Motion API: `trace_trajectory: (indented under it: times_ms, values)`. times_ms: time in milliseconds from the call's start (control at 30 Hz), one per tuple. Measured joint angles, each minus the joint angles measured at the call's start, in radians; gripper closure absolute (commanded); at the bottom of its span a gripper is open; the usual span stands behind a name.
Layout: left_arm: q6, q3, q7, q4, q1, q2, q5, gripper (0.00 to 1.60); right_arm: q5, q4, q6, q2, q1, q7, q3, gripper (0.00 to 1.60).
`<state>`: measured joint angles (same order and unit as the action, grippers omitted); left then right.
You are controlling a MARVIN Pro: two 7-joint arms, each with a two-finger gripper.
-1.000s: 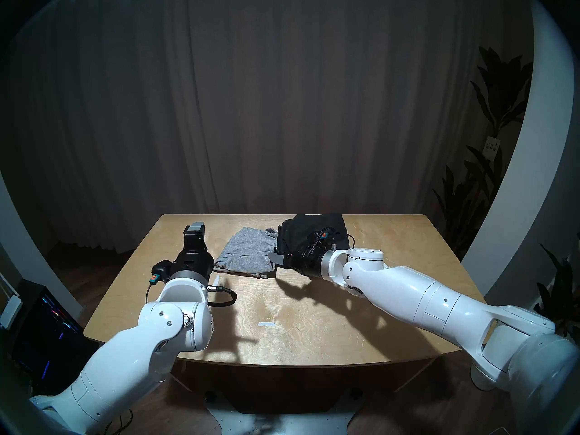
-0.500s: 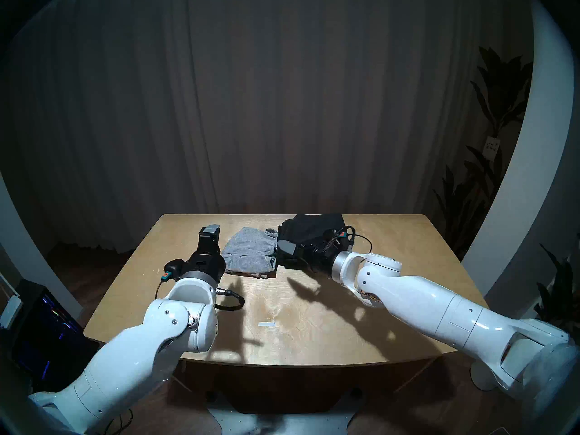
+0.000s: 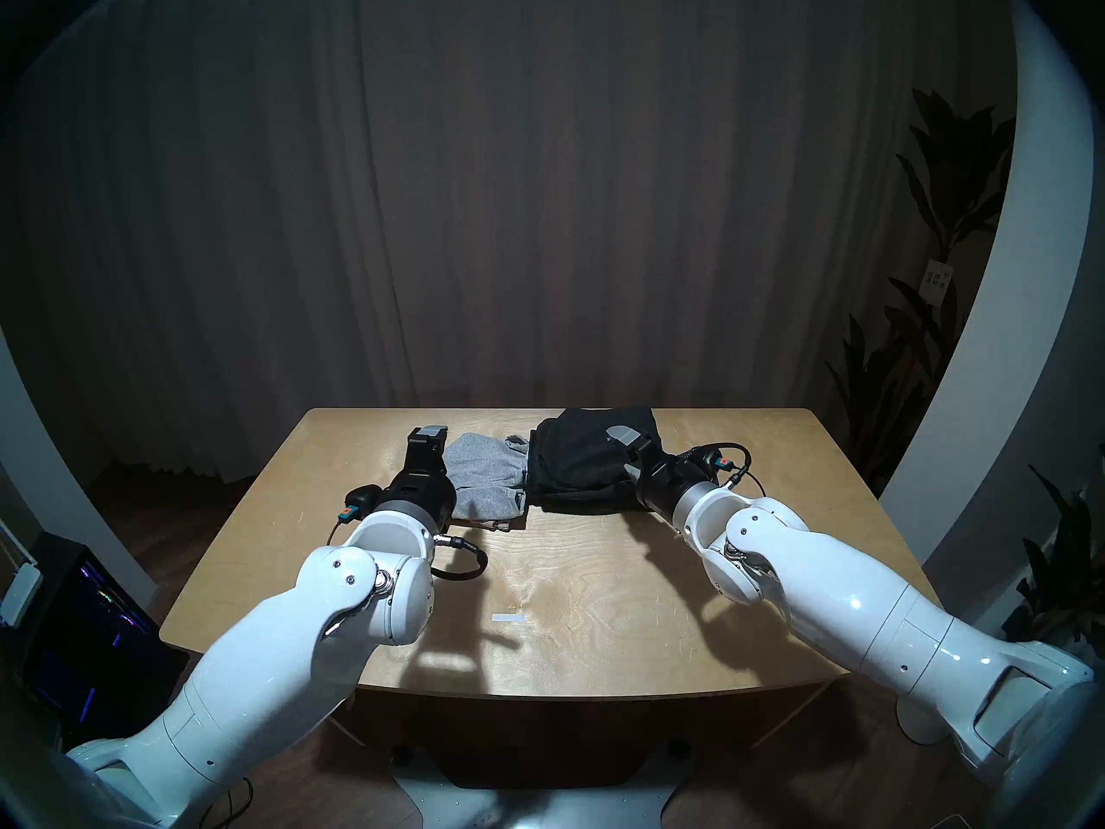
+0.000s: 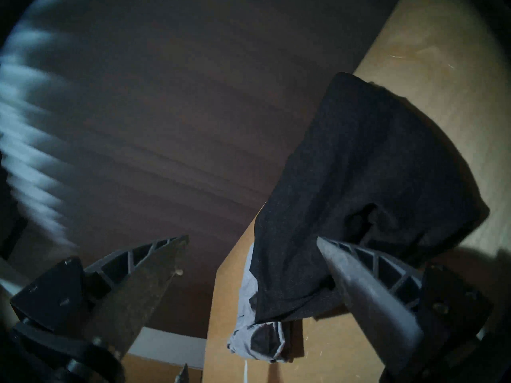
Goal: Fold pants twice and stack them
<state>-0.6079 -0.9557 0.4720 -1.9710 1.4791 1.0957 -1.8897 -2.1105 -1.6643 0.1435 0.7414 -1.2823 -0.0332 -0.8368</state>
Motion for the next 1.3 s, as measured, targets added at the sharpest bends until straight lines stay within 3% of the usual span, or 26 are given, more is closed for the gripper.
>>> trace_trajectory:
  times_ms: [400, 567, 867, 1300]
  values:
    - [0.053, 0.041, 0.000, 0.017, -0.023, 0.051, -0.078, 0.00, -0.297, -0.141, 0.209, 0.005, -0.153, -0.072, -0.142, 0.00]
    - [0.105, 0.048, -0.005, 0.096, -0.045, 0.069, -0.119, 0.00, -0.397, -0.203, 0.311, 0.011, -0.224, -0.107, -0.210, 0.00]
    - [0.207, 0.070, -0.024, 0.269, -0.116, 0.125, -0.161, 0.00, -0.412, -0.239, 0.467, 0.039, -0.275, -0.137, -0.221, 0.00]
    - [0.274, 0.120, -0.044, 0.365, -0.194, 0.194, -0.173, 0.00, -0.336, -0.192, 0.514, 0.064, -0.218, -0.141, -0.145, 0.00]
